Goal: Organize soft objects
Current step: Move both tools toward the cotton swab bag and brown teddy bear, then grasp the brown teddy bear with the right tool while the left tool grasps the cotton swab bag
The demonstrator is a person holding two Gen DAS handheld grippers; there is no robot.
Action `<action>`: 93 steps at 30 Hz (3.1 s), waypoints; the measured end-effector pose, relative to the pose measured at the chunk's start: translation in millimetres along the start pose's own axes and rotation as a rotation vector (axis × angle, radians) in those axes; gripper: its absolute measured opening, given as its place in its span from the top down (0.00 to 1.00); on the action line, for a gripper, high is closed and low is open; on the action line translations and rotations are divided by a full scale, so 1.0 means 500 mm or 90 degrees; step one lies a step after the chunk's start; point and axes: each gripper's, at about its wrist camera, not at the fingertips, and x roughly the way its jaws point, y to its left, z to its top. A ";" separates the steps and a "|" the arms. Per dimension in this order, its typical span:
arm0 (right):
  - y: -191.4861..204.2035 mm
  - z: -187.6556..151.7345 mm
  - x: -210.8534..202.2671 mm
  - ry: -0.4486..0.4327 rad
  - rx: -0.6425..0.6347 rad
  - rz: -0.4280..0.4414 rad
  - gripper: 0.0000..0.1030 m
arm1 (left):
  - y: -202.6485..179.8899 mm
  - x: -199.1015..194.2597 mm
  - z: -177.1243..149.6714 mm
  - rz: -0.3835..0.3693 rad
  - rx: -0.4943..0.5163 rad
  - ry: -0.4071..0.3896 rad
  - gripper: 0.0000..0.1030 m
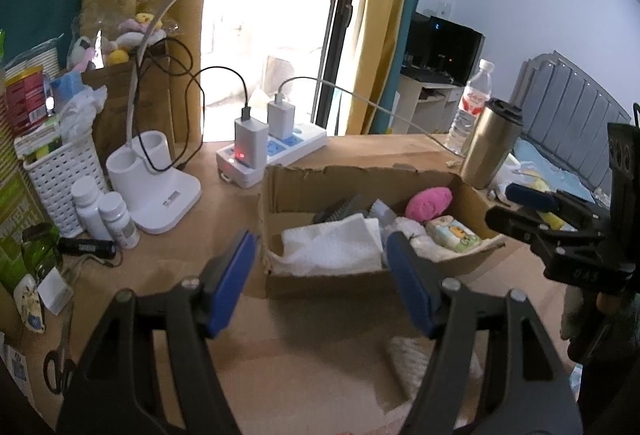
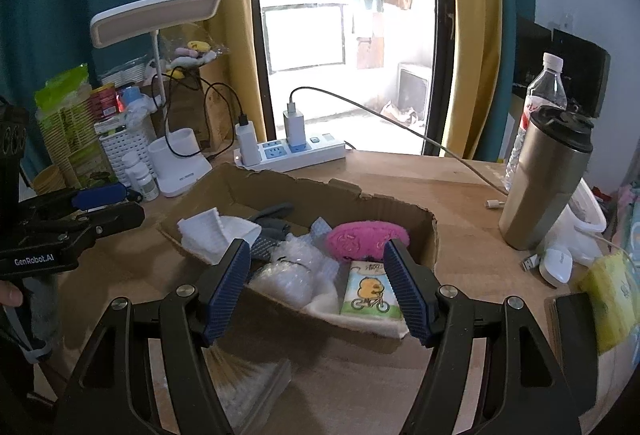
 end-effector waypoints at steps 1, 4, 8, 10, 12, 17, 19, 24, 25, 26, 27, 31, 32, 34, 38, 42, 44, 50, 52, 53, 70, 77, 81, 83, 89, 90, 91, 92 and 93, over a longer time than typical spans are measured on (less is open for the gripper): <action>0.004 -0.002 -0.005 -0.001 -0.001 -0.001 0.30 | 0.000 -0.006 -0.003 0.000 -0.001 -0.002 0.32; 0.015 -0.009 -0.018 -0.003 -0.004 -0.002 0.30 | 0.000 -0.022 -0.012 -0.002 -0.002 -0.005 0.32; 0.029 -0.018 -0.033 -0.005 -0.006 -0.003 0.30 | 0.002 -0.041 -0.023 -0.005 -0.003 -0.008 0.32; 0.037 -0.023 -0.042 -0.005 -0.007 -0.004 0.30 | 0.004 -0.051 -0.030 -0.006 -0.004 -0.009 0.32; 0.042 -0.029 -0.049 -0.006 -0.008 -0.004 0.30 | 0.005 -0.060 -0.036 -0.007 -0.005 -0.010 0.32; 0.052 -0.039 -0.060 -0.006 -0.010 -0.005 0.30 | 0.006 -0.083 -0.055 -0.009 -0.006 -0.013 0.31; 0.060 -0.048 -0.068 -0.006 -0.011 -0.005 0.30 | 0.007 -0.090 -0.062 -0.010 -0.007 -0.014 0.31; 0.080 -0.066 -0.089 -0.006 -0.017 -0.004 0.30 | 0.006 -0.107 -0.077 -0.012 -0.008 -0.015 0.31; 0.081 -0.067 -0.092 -0.007 -0.017 -0.004 0.30 | 0.005 -0.112 -0.080 -0.012 -0.007 -0.015 0.31; 0.084 -0.069 -0.095 -0.007 -0.017 -0.004 0.30 | 0.004 -0.117 -0.082 -0.012 -0.007 -0.017 0.31; 0.086 -0.071 -0.098 -0.008 -0.016 -0.003 0.30 | 0.004 -0.121 -0.084 -0.012 -0.006 -0.018 0.31; 0.097 -0.079 -0.108 -0.008 -0.018 0.000 0.30 | 0.002 -0.140 -0.091 -0.012 -0.007 -0.025 0.31; 0.100 -0.081 -0.111 -0.008 -0.019 0.001 0.30 | 0.001 -0.144 -0.093 -0.012 -0.007 -0.026 0.31; 0.105 -0.089 -0.115 -0.005 -0.020 0.002 0.30 | -0.001 -0.152 -0.099 -0.014 -0.007 -0.027 0.31; 0.115 -0.103 -0.124 -0.002 -0.020 0.002 0.30 | -0.007 -0.162 -0.114 -0.018 -0.005 -0.023 0.31; 0.122 -0.119 -0.133 0.001 -0.017 0.002 0.30 | -0.012 -0.172 -0.129 -0.022 -0.004 -0.021 0.31; 0.125 -0.130 -0.139 0.003 -0.015 0.002 0.30 | -0.015 -0.177 -0.137 -0.024 -0.004 -0.019 0.31; 0.132 -0.158 -0.153 0.009 -0.008 0.000 0.30 | -0.024 -0.189 -0.158 -0.028 -0.002 -0.012 0.31; 0.135 -0.167 -0.160 0.008 -0.005 0.000 0.30 | -0.027 -0.194 -0.165 -0.029 -0.002 -0.010 0.31; 0.135 -0.171 -0.163 0.008 -0.003 0.001 0.30 | -0.029 -0.198 -0.168 -0.030 -0.001 -0.009 0.31; 0.162 -0.257 -0.155 0.061 -0.009 0.020 0.30 | -0.066 -0.209 -0.225 -0.051 0.002 0.028 0.31; 0.166 -0.288 -0.143 0.090 -0.009 0.025 0.30 | -0.069 -0.193 -0.244 -0.049 0.002 0.050 0.31; 0.167 -0.301 -0.136 0.101 -0.006 0.029 0.30 | -0.070 -0.185 -0.258 -0.051 0.001 0.064 0.31; 0.169 -0.309 -0.132 0.109 -0.006 0.031 0.30 | -0.071 -0.181 -0.266 -0.052 0.001 0.072 0.31; 0.174 -0.328 -0.122 0.126 -0.004 0.041 0.30 | -0.069 -0.169 -0.285 -0.053 -0.007 0.094 0.31; 0.174 -0.329 -0.121 0.128 -0.004 0.045 0.30 | -0.069 -0.167 -0.286 -0.054 -0.007 0.096 0.31; 0.173 -0.330 -0.122 0.129 -0.003 0.051 0.30 | -0.070 -0.164 -0.287 -0.054 -0.006 0.098 0.31; 0.172 -0.330 -0.123 0.128 -0.001 0.054 0.30 | -0.071 -0.163 -0.288 -0.055 -0.006 0.099 0.31; 0.170 -0.330 -0.124 0.125 -0.001 0.054 0.30 | -0.072 -0.161 -0.289 -0.055 -0.005 0.101 0.31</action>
